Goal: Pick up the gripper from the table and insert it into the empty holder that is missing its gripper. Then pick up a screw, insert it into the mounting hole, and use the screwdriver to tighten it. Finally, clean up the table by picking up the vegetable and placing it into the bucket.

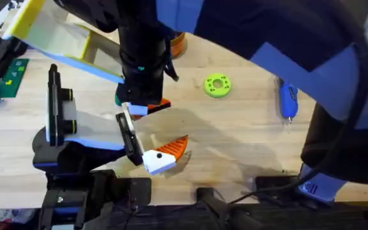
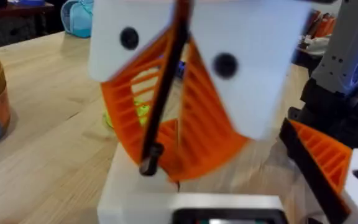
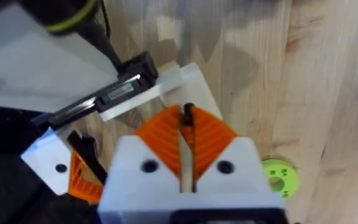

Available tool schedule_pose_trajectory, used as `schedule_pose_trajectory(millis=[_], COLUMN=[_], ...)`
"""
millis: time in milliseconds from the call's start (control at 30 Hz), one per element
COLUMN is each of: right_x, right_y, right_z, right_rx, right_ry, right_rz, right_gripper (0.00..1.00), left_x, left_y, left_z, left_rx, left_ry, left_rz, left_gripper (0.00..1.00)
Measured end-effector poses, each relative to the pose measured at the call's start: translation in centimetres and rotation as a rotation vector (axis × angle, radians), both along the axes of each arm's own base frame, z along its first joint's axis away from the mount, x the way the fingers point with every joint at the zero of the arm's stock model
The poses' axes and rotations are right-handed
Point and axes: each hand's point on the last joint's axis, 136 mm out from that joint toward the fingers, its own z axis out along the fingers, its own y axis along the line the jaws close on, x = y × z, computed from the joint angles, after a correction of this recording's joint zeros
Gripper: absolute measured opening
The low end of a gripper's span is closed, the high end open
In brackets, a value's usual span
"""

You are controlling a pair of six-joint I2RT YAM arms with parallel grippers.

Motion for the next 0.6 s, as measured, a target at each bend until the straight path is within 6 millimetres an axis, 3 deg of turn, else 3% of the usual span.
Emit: schedule_pose_trajectory(millis=[33, 200, 233, 600], right_x=[-0.07, -0.12, -0.17, -0.53], right_y=[-0.05, -0.18, -0.26, -0.93], right_z=[-0.02, -0.21, -0.32, -0.02], right_rx=[-0.002, -0.01, -0.014, -0.034], right_ry=[0.003, 0.005, 0.008, 0.021], right_rz=[0.002, 0.009, 0.012, 0.011], right_gripper=[0.164, 0.924, 0.976, 0.997], left_x=[0.03, 0.0, 0.0, 0.0], left_y=[0.01, 0.0, 0.0, 0.0], left_z=[-0.01, 0.0, 0.0, 0.01], left_rx=[0.0, 0.001, 0.002, 0.004], left_ry=[0.0, -0.002, -0.005, -0.009], left_rz=[0.002, 0.0, 0.0, -0.001], left_gripper=[0.986, 0.986, 0.986, 0.986])
